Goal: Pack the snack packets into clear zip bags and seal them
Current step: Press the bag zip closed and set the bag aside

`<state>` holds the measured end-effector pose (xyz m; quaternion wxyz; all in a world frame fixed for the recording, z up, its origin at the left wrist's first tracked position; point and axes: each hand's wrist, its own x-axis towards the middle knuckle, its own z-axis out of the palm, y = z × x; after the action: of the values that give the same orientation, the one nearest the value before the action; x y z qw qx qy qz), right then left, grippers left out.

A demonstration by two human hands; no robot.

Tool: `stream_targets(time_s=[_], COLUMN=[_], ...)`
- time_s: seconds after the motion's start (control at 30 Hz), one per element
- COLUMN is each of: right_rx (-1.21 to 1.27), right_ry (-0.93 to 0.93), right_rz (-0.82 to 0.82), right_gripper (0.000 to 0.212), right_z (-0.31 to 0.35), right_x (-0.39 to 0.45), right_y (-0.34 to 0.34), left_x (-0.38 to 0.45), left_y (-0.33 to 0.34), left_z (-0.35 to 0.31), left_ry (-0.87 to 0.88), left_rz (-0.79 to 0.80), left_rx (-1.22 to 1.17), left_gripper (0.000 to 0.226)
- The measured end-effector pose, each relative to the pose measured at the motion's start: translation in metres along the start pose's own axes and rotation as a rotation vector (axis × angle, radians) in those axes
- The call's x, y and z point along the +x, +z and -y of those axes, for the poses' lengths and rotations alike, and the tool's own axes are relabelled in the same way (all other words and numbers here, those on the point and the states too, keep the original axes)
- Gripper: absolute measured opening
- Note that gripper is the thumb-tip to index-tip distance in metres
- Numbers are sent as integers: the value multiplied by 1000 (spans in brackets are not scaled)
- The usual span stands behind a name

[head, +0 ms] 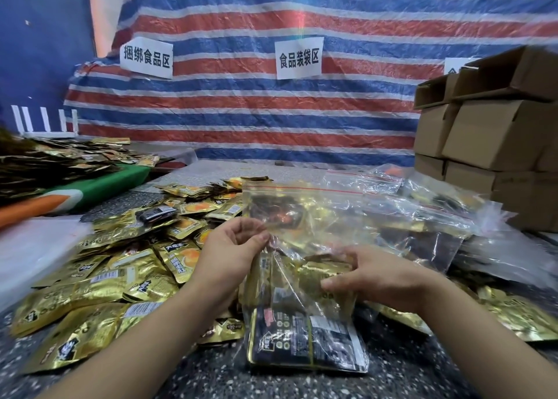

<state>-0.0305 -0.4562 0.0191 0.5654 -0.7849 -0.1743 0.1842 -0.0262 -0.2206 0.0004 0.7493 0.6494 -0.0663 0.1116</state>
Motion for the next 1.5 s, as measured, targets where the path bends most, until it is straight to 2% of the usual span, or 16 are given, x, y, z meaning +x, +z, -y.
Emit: stream_targets(time_s=[0.13,0.27,0.33,0.43,0.53,0.6,0.77,0.8,0.87,1.0,1.07,1.17,1.27,1.33,1.4,1.5], right_rx=[59,163,190,149,-144,-268,-271,-290,-403,-610,-716,-894,-942,-963,-1033,-1019], right_ry=[-74,-201,-218,-205,-56,77,-7,-22,34,185,184,37,-191,-183,-67,15], right_rz=[-132,-436,-589,-824,-1043,-1105,-1242,-1285,-1357,-1380,-1428,-1482,-1273,-1049,-881,-810], right_gripper=[23,27,25,15,43,60,23,22,36,62,72,53,17,6,17,26], right_z=[4,4,1,-7,-25,-35,-32,-30,-27,-23,-19,-16,-16,-19,-23,-27], right_x=[2,7,11,14,16,18,11,7,-3,-10,-11,-10,-4,2,9,12], right_y=[-2,-17,-26,-41,-53,-57,-73,-77,-83,-84,-81,-76,-66,-58,-52,-52], left_x=[5,4,3,3,4,3,3,3,3,3,3,2,1,1,2,3], left_y=[-1,0,1,1,-2,-2,-1,-1,-1,-1,0,0,0,1,0,-1], left_z=[-1,-2,-1,0,1,2,7,7,7,7,7,6,6,6,7,8], left_ry=[-40,-52,-48,-33,-29,-21,13,20,25,23,23,24,40,45,45,47], left_rz=[13,65,60,19,-3,-1,34,35,36,46,44,37,38,46,51,53], left_rx=[-35,-15,-1,27,76,126,295,308,326,366,380,390,423,437,446,458], left_gripper=[42,56,50,22,9,6,6,7,7,9,10,11,11,11,13,13])
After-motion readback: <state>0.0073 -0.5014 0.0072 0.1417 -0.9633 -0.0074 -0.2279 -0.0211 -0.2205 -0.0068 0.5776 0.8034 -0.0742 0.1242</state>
